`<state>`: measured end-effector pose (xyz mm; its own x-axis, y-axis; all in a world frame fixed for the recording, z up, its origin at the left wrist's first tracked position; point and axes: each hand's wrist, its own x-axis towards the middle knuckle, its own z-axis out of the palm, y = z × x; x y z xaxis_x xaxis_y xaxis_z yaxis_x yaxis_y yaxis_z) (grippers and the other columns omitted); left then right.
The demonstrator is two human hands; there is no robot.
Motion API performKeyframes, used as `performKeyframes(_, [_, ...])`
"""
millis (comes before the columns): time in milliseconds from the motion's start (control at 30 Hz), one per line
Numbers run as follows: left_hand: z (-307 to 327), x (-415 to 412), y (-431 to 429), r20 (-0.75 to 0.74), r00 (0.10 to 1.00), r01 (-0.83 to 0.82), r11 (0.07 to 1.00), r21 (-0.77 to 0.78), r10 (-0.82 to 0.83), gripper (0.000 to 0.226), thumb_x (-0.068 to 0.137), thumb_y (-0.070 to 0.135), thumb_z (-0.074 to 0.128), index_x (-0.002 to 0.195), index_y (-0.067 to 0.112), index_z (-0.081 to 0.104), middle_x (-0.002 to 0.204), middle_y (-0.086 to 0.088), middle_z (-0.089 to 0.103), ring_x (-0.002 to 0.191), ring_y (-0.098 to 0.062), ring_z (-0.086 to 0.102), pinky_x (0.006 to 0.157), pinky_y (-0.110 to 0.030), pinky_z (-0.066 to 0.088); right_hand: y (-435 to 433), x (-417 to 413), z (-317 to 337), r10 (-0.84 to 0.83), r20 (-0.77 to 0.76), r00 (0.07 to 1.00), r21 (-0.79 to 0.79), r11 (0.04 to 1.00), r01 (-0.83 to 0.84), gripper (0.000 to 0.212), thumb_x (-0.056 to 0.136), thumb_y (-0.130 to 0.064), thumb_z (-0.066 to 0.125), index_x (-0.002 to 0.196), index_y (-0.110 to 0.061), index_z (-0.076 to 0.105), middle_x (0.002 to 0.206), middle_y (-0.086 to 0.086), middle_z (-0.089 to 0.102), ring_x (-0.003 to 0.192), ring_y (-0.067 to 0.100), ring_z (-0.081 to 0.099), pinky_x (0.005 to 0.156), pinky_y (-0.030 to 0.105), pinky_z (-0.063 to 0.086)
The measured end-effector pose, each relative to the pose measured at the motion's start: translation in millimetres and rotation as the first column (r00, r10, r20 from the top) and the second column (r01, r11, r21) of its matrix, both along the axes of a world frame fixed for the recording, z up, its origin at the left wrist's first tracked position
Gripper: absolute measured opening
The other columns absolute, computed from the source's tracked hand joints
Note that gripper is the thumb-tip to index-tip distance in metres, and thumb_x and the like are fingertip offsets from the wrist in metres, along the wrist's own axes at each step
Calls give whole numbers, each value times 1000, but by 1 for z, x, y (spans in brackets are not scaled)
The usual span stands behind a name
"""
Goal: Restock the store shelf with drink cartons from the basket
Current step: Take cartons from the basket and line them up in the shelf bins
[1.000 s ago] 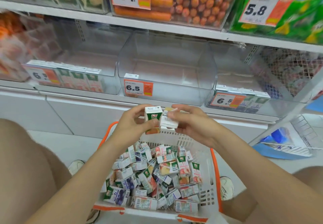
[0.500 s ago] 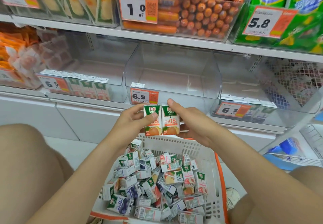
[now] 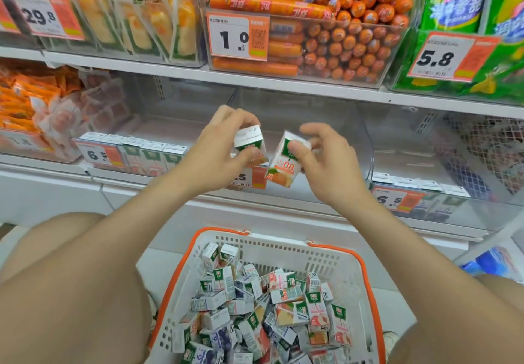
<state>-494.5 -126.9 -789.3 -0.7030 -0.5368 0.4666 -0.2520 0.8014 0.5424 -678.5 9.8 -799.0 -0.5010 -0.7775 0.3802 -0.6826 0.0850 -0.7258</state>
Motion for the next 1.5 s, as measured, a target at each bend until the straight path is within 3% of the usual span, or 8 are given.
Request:
performKeyframes(167, [-21,-22,-32,98,992,-67,988,-139,81,43,97,12,71,136,25,59,131,4,58,113,-25,61,94,-45,52,-18,-17,-1,27,-367,930,33,999,-16,39,106,-15,55,145,-16,51,128,9,51,105,32,57,87,40,46])
performKeyframes(367, [-43,-47,-54,557,826,36,978,-205,86,37,105,10,56,138,26,59,114,-6,59,110,-38,62,88,-50,54,-48,-33,-25,168,-316,934,345,937,-52,31,106,-24,54,136,-20,54,124,8,58,115,31,55,87,36,40])
performKeyframes(500, [-32,-52,-60,742,671,107,990,-96,-1,46,111,17,39,156,26,47,153,-5,54,142,-31,47,114,-42,41,-65,-35,-33,197,-267,943,410,909,-74,27,103,-29,59,128,-20,63,123,4,69,117,30,59,87,34,42])
performKeyframes(767, [-35,-28,-34,559,827,3,994,-107,58,38,104,23,50,140,19,59,131,-7,56,122,-28,55,105,-46,47,-78,-38,-30,317,-122,941,592,784,-187,37,107,-24,46,138,-19,65,129,7,71,96,22,60,90,26,43])
performKeyframes(967, [-38,-15,2,360,920,-70,968,-241,156,16,96,44,63,100,29,60,94,9,55,91,-20,54,75,-38,48,-61,-31,-36,279,-325,904,530,845,-70,41,108,-30,43,143,-11,55,139,14,63,131,37,54,105,44,46])
performKeyframes(1133, [-60,-8,20,612,789,-2,996,-85,54,26,89,58,63,89,32,61,80,12,60,84,-18,61,72,-36,55,-21,12,-23,227,-431,874,270,956,-115,26,82,-24,41,87,-21,67,88,1,70,82,28,63,74,42,55])
performKeyframes(1367, [-133,-3,36,929,291,113,973,203,-228,39,99,52,60,130,28,62,116,6,58,106,-22,62,97,-44,54,28,37,-88,676,-61,735,969,216,-119,29,93,-7,45,65,-12,45,67,6,49,63,27,47,59,38,44])
performKeyframes(1500, [-169,-2,39,910,265,103,948,301,-318,39,105,52,50,129,25,65,131,3,61,110,-21,58,101,-43,50,35,35,-127,657,64,751,998,-23,-65,25,88,-2,48,65,-12,44,67,6,52,65,26,46,61,36,40])
